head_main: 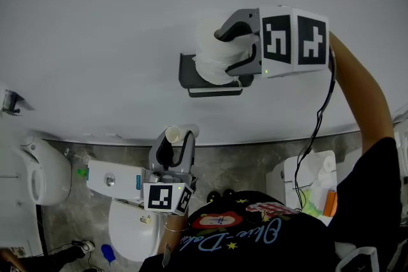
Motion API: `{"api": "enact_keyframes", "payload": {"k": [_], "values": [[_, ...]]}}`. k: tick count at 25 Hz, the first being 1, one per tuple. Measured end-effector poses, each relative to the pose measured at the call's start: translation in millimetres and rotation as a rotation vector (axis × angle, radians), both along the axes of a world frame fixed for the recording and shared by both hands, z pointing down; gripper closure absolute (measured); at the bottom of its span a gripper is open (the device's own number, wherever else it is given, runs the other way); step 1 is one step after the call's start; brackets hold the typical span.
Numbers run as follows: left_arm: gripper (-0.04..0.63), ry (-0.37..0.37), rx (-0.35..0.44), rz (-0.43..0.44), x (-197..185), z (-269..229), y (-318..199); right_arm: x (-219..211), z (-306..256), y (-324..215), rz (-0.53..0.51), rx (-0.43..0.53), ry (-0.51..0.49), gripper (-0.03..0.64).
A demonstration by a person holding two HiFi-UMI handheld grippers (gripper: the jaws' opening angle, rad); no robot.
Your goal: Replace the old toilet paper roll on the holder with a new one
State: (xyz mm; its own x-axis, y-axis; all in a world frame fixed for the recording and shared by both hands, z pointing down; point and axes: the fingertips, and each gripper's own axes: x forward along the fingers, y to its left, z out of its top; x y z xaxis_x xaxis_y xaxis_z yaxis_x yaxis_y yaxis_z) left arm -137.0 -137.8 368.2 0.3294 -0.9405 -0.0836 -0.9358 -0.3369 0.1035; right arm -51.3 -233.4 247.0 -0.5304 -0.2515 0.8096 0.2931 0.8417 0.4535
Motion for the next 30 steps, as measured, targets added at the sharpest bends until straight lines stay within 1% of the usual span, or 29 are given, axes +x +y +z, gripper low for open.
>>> {"api": "enact_keyframes", "payload": {"k": [2,4,6,8,10,12,14,18,20,22,24,26,28,30], "values": [[0.408,0.001,-0.004,-0.009,-2,1,2,0,2,1,-0.004,0.009,0.025,0.379],[0.408,0.003,-0.01,-0.013,-4,3,3,1,2,0,-0.006,0.008,0.016,0.386],[0.408,0.006,-0.012,-0.013,-5,3,4,4,-1,1,-0.008,0.002,-0.03,0.395],[0.408,0.005,-0.012,-0.012,-4,4,6,9,-4,5,-0.012,0.009,-0.102,0.407],[0.408,-0.007,-0.009,-0.004,6,6,9,22,-6,11,0.0,0.02,-0.205,0.413],[0.408,-0.026,-0.003,0.011,21,7,13,38,-9,19,0.032,0.005,-0.341,0.413],[0.408,-0.037,0.0,0.028,28,6,14,45,-18,27,0.066,-0.055,-0.496,0.414],[0.408,-0.028,-0.016,0.061,23,3,5,49,-34,40,0.103,-0.215,-0.798,0.414],[0.408,-0.04,-0.017,0.077,27,1,4,63,-37,47,0.135,-0.277,-0.952,0.414],[0.408,-0.055,-0.018,0.095,34,0,4,85,-37,57,0.159,-0.315,-1.075,0.414],[0.408,-0.063,-0.021,0.116,41,1,4,106,-35,65,0.184,-0.345,-1.179,0.414],[0.408,-0.067,-0.026,0.137,47,2,3,123,-30,69,0.216,-0.364,-1.261,0.414],[0.408,-0.07,-0.03,0.154,53,4,2,134,-18,69,0.259,-0.369,-1.301,0.414],[0.408,-0.075,-0.038,0.166,57,5,0,143,0,67,0.309,-0.377,-1.321,0.414]]}}
